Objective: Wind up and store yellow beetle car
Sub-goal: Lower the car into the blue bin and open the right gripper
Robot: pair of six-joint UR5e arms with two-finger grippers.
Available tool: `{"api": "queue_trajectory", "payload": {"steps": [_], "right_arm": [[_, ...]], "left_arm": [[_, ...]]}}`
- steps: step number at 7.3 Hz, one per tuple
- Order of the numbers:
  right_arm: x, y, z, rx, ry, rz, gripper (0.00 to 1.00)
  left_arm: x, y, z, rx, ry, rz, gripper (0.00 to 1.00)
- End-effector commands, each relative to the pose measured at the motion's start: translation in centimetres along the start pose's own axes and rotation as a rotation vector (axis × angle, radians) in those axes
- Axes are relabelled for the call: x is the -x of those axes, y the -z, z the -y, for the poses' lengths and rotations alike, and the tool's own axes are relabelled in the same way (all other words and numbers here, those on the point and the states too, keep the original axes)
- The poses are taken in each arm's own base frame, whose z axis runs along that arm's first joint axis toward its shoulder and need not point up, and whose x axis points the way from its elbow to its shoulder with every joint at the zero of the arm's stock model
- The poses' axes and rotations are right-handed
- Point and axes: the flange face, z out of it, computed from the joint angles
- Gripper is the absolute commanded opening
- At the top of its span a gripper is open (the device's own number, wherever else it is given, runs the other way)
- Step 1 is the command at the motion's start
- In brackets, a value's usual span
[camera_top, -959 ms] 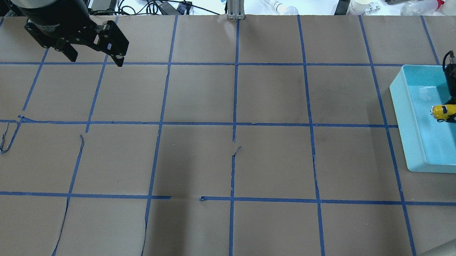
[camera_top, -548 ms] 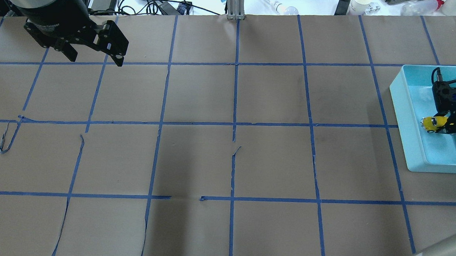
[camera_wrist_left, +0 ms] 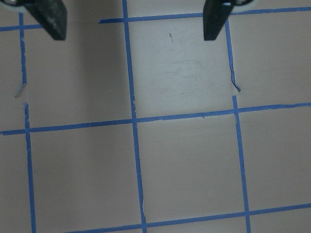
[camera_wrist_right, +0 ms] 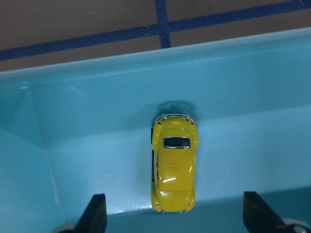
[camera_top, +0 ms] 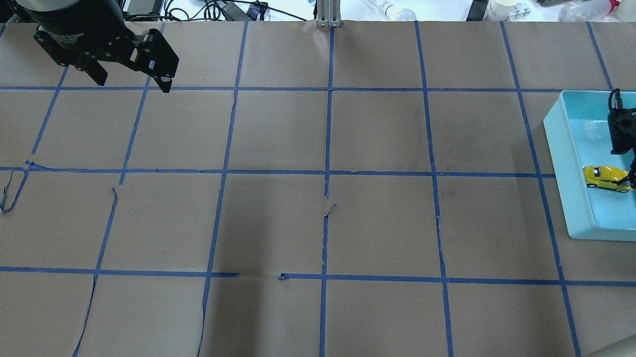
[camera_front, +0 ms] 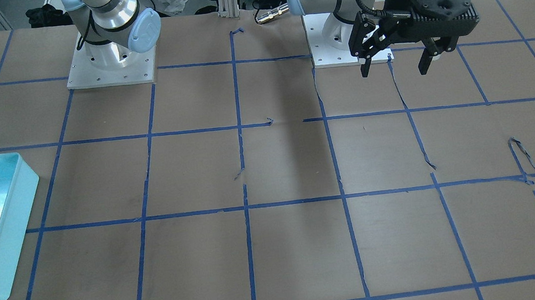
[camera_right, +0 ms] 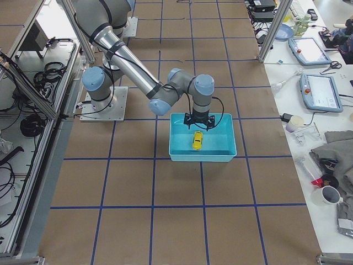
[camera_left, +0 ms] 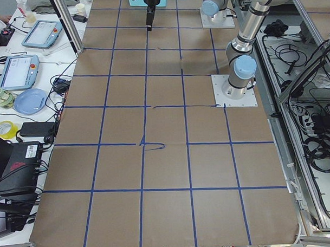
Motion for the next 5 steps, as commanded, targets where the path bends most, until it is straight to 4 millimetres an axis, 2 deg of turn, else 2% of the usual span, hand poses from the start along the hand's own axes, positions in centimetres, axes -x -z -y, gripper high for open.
{"api": "queue_trajectory", "payload": {"steps": [1, 2, 3, 4, 5], "right_arm": [[-1.2, 10.4, 0.5, -0.037, -0.129, 0.090, 1.00], [-1.0, 15.1, 3.1, -0.046, -0.230, 0.151, 1.00], [-0.4, 17.2, 8.5, -0.040, -0.265, 0.195, 1.00], [0.6, 19.6, 14.0, -0.039, -0.381, 0.160, 1.00], [2.3, 22.0, 18.9, -0.031, -0.579, 0.125, 1.00]], "left_arm": [[0.1, 0.2, -0.2, -0.003, -0.008, -0.001, 1.00], [0.1, 0.1, -0.2, -0.002, -0.010, -0.001, 1.00], [0.1, -0.1, -0.1, 0.001, -0.010, -0.002, 1.00], [0.1, 0.1, -0.2, -0.002, -0.010, -0.001, 1.00], [0.0, 0.0, 0.2, -0.003, 0.002, -0.012, 1.00]]}}
